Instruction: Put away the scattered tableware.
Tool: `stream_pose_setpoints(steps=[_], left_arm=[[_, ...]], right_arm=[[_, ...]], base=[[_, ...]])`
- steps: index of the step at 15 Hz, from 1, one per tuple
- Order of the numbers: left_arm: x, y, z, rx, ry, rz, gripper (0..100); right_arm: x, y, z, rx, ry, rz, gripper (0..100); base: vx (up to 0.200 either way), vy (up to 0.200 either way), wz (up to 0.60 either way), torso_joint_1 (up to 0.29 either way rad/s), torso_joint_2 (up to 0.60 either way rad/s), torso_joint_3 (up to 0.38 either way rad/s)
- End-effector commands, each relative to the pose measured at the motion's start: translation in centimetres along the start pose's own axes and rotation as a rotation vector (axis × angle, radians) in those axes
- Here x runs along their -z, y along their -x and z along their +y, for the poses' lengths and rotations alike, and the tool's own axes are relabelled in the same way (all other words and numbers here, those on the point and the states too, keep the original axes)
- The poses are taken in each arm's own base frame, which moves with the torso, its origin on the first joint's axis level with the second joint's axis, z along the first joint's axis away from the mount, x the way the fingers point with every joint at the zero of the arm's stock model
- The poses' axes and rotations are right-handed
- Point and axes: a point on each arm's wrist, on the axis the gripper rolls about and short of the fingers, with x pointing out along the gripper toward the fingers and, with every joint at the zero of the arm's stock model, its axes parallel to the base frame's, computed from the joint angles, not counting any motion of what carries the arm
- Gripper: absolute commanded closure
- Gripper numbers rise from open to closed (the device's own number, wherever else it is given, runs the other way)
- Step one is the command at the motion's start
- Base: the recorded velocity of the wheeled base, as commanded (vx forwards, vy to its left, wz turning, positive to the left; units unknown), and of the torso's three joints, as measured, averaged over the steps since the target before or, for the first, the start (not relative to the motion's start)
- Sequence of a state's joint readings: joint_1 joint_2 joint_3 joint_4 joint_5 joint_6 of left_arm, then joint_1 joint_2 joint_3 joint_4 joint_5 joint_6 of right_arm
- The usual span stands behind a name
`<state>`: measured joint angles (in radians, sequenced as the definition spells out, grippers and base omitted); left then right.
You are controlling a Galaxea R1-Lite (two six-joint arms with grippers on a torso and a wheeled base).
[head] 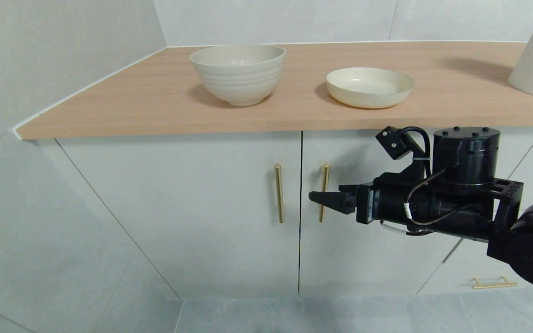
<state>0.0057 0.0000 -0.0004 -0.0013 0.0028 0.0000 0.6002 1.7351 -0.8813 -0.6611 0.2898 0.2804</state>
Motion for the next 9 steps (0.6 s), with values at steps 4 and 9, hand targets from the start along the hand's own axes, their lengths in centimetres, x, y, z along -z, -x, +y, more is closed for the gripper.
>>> stream_pose_setpoints(steps=[4, 9], left_arm=[[0.0, 0.0, 0.0, -0.001, 0.0, 0.0, 0], [0.0, 0.0, 0.0, -0.001, 0.0, 0.0, 0]], right_arm=[[1.5, -2.0, -0.1, -0.004, -0.054, -0.014, 0], [2.3, -3.1, 0.5, -0.035, -0.071, -0.017, 0]], base=[[0.0, 0.0, 0.0, 0.0, 0.0, 0.0], [0.0, 0.0, 0.0, 0.0, 0.0, 0.0]])
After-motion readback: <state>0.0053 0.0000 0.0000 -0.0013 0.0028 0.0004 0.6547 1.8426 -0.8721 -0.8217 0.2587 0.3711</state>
